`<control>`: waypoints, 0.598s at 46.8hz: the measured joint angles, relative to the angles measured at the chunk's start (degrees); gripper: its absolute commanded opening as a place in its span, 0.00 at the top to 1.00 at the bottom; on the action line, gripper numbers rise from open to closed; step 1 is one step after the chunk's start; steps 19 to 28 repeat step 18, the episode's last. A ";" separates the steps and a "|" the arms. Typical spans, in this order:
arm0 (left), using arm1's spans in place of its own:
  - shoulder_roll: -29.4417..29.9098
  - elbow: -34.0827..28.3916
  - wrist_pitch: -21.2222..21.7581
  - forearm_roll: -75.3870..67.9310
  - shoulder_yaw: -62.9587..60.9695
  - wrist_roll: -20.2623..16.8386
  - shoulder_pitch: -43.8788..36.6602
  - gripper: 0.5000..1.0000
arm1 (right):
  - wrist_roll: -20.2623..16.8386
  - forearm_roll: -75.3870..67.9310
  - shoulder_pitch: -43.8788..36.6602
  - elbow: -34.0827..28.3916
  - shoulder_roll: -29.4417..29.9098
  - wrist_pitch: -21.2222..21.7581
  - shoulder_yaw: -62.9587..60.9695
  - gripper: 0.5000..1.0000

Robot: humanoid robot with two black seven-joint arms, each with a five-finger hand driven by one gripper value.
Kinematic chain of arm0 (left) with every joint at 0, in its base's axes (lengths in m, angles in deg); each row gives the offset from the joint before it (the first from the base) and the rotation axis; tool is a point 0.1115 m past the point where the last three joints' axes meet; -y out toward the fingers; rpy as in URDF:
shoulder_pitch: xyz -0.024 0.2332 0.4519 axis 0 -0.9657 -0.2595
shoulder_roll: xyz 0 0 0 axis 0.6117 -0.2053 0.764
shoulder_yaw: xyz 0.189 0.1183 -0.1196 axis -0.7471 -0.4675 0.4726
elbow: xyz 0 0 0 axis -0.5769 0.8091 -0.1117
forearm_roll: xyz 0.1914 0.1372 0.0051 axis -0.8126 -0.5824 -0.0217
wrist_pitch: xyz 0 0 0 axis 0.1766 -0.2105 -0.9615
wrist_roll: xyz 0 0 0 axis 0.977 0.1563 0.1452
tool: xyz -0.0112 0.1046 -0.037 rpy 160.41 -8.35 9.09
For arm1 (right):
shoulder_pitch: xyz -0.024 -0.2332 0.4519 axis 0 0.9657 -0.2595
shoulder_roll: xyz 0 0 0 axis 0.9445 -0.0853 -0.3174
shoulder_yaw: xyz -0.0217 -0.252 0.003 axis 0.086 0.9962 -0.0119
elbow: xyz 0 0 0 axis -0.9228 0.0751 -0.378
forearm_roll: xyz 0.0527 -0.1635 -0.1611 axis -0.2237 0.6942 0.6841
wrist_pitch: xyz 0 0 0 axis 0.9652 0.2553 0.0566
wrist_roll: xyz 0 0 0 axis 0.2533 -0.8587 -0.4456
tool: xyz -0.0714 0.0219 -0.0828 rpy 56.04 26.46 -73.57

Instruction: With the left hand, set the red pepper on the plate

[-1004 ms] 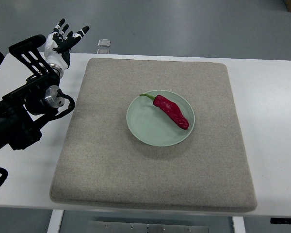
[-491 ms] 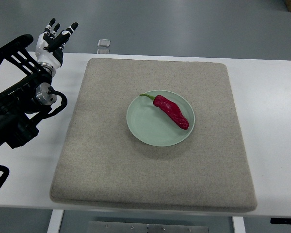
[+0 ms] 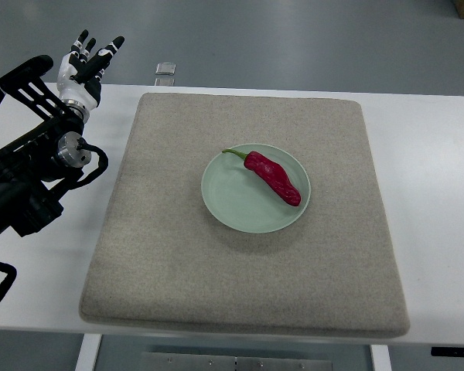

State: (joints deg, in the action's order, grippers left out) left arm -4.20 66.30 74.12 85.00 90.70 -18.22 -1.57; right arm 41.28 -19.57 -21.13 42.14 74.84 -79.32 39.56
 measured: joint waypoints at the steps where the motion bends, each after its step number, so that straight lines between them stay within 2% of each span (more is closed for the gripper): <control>1: 0.01 0.00 0.14 0.00 0.00 0.00 0.00 0.00 | 0.00 0.00 0.00 0.00 0.00 0.00 0.00 0.14; 28: -0.02 -0.01 0.56 0.00 0.10 -0.09 0.00 0.00 | 0.00 0.28 -0.06 -0.53 0.00 0.15 -0.07 0.14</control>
